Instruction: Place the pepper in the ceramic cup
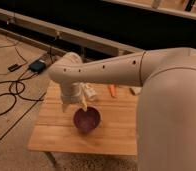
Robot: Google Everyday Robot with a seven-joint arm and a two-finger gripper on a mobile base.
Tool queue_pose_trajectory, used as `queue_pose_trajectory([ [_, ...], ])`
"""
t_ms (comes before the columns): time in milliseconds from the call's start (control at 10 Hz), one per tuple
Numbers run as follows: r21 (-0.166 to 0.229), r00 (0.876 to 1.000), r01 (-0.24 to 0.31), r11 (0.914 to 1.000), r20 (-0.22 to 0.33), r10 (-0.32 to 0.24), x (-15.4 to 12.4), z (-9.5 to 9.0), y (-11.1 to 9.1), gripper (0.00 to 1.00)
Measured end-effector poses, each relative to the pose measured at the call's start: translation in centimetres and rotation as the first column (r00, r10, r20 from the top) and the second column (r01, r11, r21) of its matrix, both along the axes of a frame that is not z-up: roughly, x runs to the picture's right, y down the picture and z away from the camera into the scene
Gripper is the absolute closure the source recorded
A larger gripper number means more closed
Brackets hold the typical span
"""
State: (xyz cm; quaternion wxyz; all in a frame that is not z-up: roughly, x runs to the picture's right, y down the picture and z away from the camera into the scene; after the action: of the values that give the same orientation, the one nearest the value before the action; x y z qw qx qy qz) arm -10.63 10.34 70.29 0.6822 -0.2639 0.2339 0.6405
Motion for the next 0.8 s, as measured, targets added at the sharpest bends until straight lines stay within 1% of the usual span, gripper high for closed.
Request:
queue_pose_trajectory([
  [200,-0.003,1.0,0.003,1.0,0.006,-0.003,0.1,0.3,-0.1,0.35],
  [400,-0.004,0.999,0.035,0.9994,0.037,-0.035,1.7,2.7,-0.8,0.35],
  [500,-0.004,0.997,0.06,0.9982,0.055,-0.06,2.8,4.2,-1.2,0.35],
  [600,-0.004,0.994,0.085,0.9964,0.076,-0.084,4.0,6.3,-1.7,0.35],
  [800,0.004,0.988,0.118,0.993,0.097,-0.118,6.3,9.5,-2.7,0.35],
])
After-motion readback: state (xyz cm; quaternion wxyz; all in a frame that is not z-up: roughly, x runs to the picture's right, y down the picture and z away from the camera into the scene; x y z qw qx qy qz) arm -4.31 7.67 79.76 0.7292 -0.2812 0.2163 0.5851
